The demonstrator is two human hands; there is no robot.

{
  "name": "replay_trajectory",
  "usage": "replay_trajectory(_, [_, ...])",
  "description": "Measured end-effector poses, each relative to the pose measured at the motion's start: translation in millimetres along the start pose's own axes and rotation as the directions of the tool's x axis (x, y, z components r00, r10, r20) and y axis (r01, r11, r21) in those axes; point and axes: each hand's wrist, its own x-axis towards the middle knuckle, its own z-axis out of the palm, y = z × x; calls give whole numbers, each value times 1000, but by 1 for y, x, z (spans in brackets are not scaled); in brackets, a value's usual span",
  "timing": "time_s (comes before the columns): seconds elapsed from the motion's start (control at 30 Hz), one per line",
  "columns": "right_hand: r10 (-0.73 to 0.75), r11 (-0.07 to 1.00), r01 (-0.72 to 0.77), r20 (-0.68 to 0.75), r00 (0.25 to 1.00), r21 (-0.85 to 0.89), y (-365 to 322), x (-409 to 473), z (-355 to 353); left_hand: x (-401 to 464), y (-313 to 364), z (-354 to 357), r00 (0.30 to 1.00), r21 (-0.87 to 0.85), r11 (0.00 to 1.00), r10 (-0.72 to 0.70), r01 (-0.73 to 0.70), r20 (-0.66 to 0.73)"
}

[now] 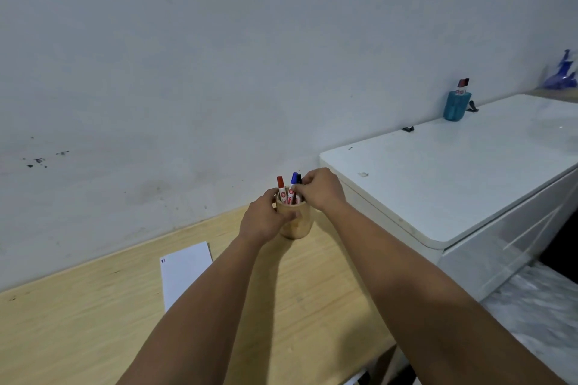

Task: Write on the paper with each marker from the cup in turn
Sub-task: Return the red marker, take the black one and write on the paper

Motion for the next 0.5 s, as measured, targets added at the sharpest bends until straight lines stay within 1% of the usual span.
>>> replay_trajectory(0.07, [-20, 997, 25, -68, 998, 67, -5, -2, -6, 0, 0, -2, 1000, 24, 1000, -3, 2, 12])
replay_trajectory(0.17, [-76, 966, 117, -180, 981, 232, -23, -5, -30, -3, 4, -13, 997, 48, 998, -35, 32, 64])
replay_trajectory(0.27, [-118, 890, 189, -192, 974, 415, -50, -11, -56, -9, 14, -33, 998, 81, 997, -3, -2, 64])
replay_trajectory(0.33, [-160, 827, 211, -142, 977, 522, -64, -21, -61, -17, 21, -50, 999, 96, 995, 31, -32, 9])
replay_trajectory(0.4, [-167, 763, 137, -13, 986, 632, -75, -36, -57, -28, 26, -69, 996, 50, 998, 51, -48, -74])
replay_trajectory(0.43, [-160, 763, 77, 73, 984, 642, -78, -44, -52, -34, 26, -78, 992, 3, 999, 50, -50, -113])
replay_trajectory(0.5, [-149, 823, -18, 247, 958, 567, -82, -60, -37, -49, 26, -95, 983, -116, 992, 20, -42, -184])
